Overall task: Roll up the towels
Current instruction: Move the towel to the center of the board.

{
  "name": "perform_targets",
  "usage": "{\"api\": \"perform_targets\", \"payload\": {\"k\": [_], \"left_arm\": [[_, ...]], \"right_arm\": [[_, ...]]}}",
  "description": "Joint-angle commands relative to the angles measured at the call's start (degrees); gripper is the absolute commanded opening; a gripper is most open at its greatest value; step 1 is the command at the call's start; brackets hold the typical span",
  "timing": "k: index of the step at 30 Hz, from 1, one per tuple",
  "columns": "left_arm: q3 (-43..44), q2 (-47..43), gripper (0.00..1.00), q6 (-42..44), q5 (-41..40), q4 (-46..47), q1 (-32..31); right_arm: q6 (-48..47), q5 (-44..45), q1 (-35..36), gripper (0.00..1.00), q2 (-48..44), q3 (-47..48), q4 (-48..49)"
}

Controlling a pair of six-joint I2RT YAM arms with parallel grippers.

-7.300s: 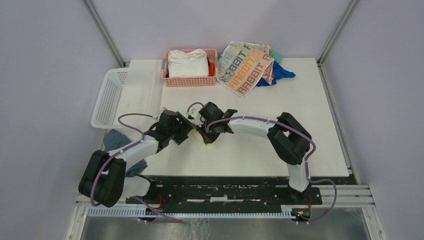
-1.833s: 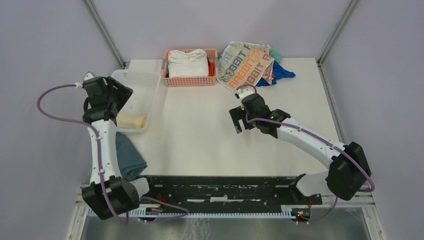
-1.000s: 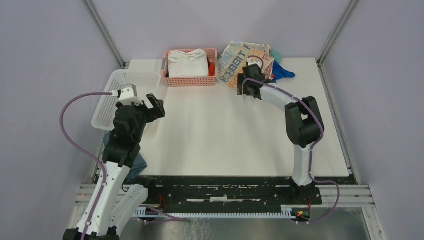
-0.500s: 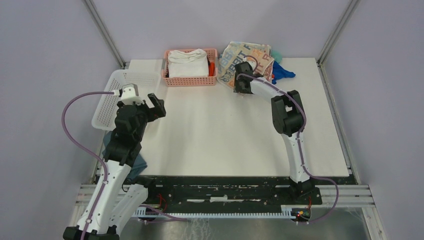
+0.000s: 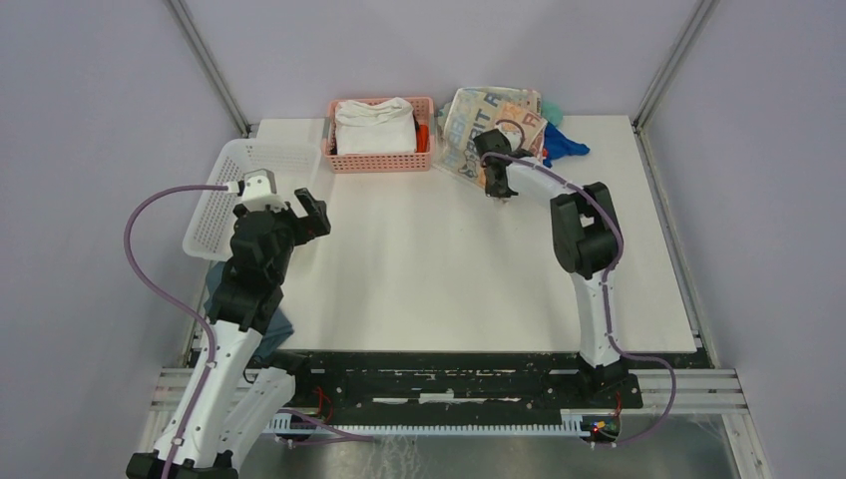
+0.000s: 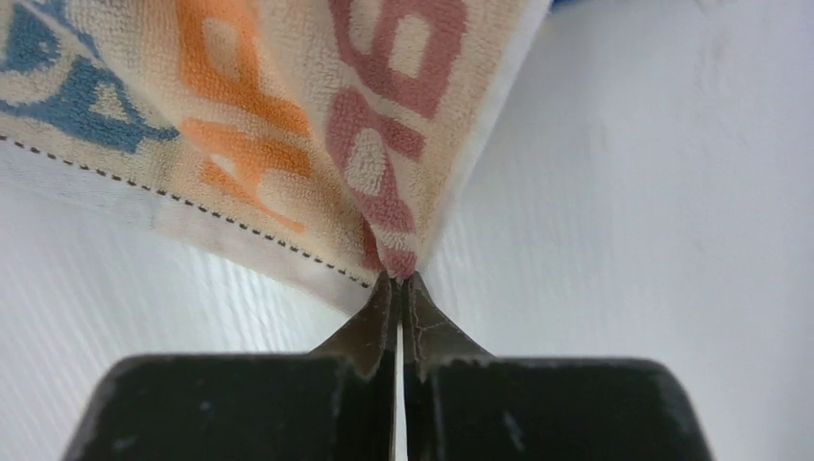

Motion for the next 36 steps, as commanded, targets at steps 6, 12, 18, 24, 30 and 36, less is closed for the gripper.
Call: {"api": "perform_targets", "payload": {"k": [6,12,18,24,30,36], "left_arm": [[-0.67,-1.83,0.99,2.57,3.14,4.05,-0.18],[-1.07,-2.00,0.99,2.26,7.01,5.03,-0.68],[-0.48,-0.68,1.00,-1.19,11.34,4.10,-0.92],[-0.04,1.96,0.97,-6.42,15.23,1.12,-0.92],[-2.42,7.93,0.93,-13.04,22.28,3.35,-1.22],[-4.10,15.75,0.90,-18.61,25.87,8.94,-6.36]], "right_arm": [[-1.70,-2.31,8.29,0.00,-28.92,-20.26,-2.21],[4.18,-11.53,23.67,0.04,-33.50,-27.72,-0.29],[-1.21,-22.74,34.32,0.25,-28.32,-20.61,0.81],[-5.63,-15.63,33.51,0.52,-32.52,-22.41,-0.48],[-7.36,-14.98,19.27,0.57,-33.79,-27.25,1.06],[-4.20,-18.41,6.46,0.56,-26.49,-24.79,5.03]]}}
